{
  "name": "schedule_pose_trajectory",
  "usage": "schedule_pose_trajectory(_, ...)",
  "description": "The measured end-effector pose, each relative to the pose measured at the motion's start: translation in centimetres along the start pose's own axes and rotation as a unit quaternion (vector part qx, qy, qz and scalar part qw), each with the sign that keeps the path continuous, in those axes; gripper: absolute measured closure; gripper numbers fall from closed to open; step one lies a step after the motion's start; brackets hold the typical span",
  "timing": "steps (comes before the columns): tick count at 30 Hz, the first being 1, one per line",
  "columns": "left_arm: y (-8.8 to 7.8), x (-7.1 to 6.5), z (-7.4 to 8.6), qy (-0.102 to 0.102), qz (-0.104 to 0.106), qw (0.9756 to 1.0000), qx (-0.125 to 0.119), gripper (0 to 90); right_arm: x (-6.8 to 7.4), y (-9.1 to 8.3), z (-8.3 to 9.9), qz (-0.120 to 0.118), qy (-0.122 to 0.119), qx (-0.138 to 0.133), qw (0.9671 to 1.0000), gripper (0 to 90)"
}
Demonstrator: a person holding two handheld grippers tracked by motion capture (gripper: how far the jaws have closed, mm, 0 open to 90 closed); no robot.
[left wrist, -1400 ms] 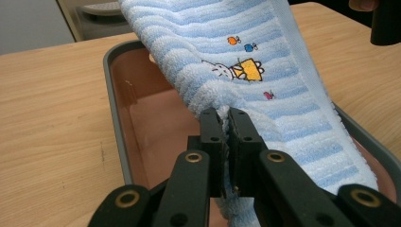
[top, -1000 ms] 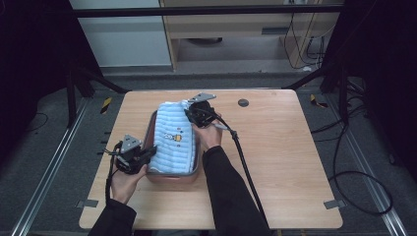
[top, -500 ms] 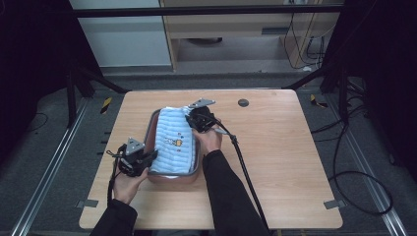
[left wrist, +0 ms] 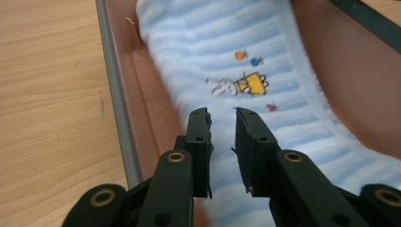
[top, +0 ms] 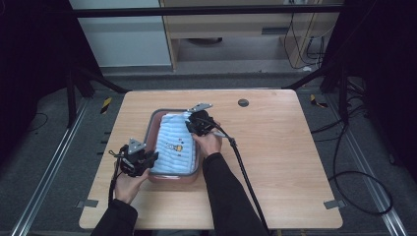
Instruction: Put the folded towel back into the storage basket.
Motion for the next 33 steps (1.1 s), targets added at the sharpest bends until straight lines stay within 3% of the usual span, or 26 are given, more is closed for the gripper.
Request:
schedule_pose_trajectory(9, -1.4, -0.2, -1.2, 0.002, 0.008, 0.9995, -0.030, 64.5, -0.5, -2.5, -0.9, 0.003, 0.008, -0.034, 0.9994, 60.0)
schedule_pose_trajectory(15, -2.7, -0.8, -2.2, 0.004, 0.025, 0.9979, -0.059, 57.2, -1.4, -5.5, -1.1, -0.004, 0.028, -0.062, 0.9977, 43.7)
schedule_pose_trajectory(18, -3.0, -0.7, -2.2, 0.006, 0.026, 0.9978, -0.062, 49.9, -2.0, -7.0, -0.8, -0.001, 0.034, -0.075, 0.9966, 34.4)
schedule_pose_trajectory(27, -3.5, 0.5, -2.1, -0.005, 0.028, 0.9971, -0.070, 34.0, -4.3, -10.9, 1.7, 0.010, 0.045, -0.082, 0.9956, 21.4)
schedule_pose_trajectory(30, -3.4, 1.3, -2.1, -0.013, 0.021, 0.9971, -0.072, 30.3, -5.1, -12.1, 3.4, 0.011, 0.053, -0.072, 0.9959, 19.0)
schedule_pose_trajectory(33, -3.4, 1.9, -1.9, -0.011, 0.016, 0.9975, -0.068, 27.6, -6.4, -13.7, 6.2, 0.036, 0.041, -0.054, 0.9970, 17.2)
Point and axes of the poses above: each handheld gripper's, and its own axes: y roughly forward along the jaws, z roughly out of its underside, x roughly to its left, the point moved 8 cm from there along y, roughly forward along the jaws
